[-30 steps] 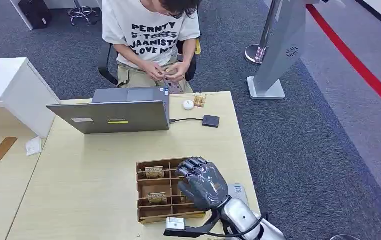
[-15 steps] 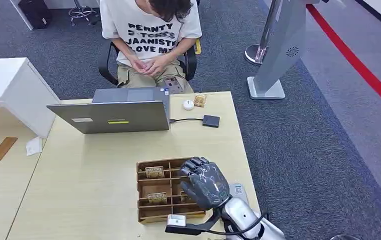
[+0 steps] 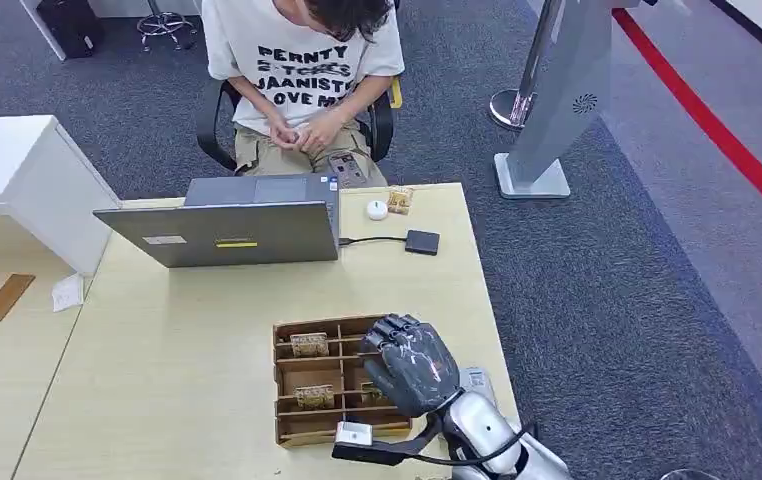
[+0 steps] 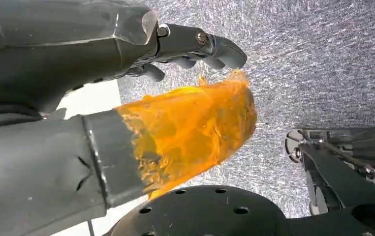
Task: Pass the card to the sensor for recognition and then transmit it.
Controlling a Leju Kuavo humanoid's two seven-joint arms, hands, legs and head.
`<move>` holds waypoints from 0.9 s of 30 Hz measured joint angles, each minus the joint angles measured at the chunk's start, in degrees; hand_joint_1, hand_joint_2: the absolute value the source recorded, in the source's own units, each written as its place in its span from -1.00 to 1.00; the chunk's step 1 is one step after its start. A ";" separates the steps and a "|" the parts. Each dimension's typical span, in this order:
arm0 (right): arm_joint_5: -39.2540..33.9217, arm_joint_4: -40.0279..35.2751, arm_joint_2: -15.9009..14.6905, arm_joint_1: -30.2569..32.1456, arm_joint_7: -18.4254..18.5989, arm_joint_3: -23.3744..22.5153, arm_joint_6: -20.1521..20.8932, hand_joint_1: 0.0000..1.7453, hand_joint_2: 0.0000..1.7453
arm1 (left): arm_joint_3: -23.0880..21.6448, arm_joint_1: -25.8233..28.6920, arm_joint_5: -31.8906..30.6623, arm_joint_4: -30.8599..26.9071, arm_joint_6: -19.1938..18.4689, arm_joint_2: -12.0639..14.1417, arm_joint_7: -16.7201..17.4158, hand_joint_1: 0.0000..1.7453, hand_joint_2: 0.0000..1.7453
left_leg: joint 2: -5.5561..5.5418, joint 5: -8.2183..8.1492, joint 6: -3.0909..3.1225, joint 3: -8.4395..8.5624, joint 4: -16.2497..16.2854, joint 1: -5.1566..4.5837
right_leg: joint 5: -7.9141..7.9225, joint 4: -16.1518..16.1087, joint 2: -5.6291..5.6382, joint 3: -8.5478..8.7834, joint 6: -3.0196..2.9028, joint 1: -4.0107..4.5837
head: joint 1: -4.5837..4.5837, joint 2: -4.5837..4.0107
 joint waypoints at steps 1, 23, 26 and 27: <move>-0.02 0.13 0.02 -0.04 0.00 -0.02 0.09 0.20 1.00 | -0.07 0.00 0.02 0.00 0.00 0.00 0.00 -1.00 -1.00 | 0.00 0.00 0.00 0.00 0.00 0.00 | 0.00 0.00 0.00 0.00 0.00 0.00 | 0.00 0.00; -0.28 1.81 0.17 -0.56 0.15 -0.85 2.05 0.82 1.00 | -0.22 -0.02 1.05 0.00 0.00 0.00 -0.02 -1.00 -1.00 | 0.00 0.00 0.00 0.00 0.00 0.00 | 0.00 0.00 0.00 0.00 0.00 0.00 | 0.00 0.00; -0.35 1.84 0.17 -0.61 0.20 -0.92 2.14 0.88 1.00 | -0.26 -0.02 1.09 0.00 0.04 0.00 -0.09 -1.00 -1.00 | 0.00 0.00 0.00 0.01 0.00 0.00 | 0.01 0.00 0.00 0.00 0.00 0.00 | 0.00 0.00; -0.35 1.84 0.17 -0.64 0.26 -0.92 2.14 0.88 1.00 | -0.28 -0.02 1.18 0.00 0.09 0.00 -0.11 -1.00 -1.00 | 0.00 0.00 0.00 0.01 0.00 0.00 | 0.01 0.00 0.00 0.00 0.00 0.00 | -0.02 0.00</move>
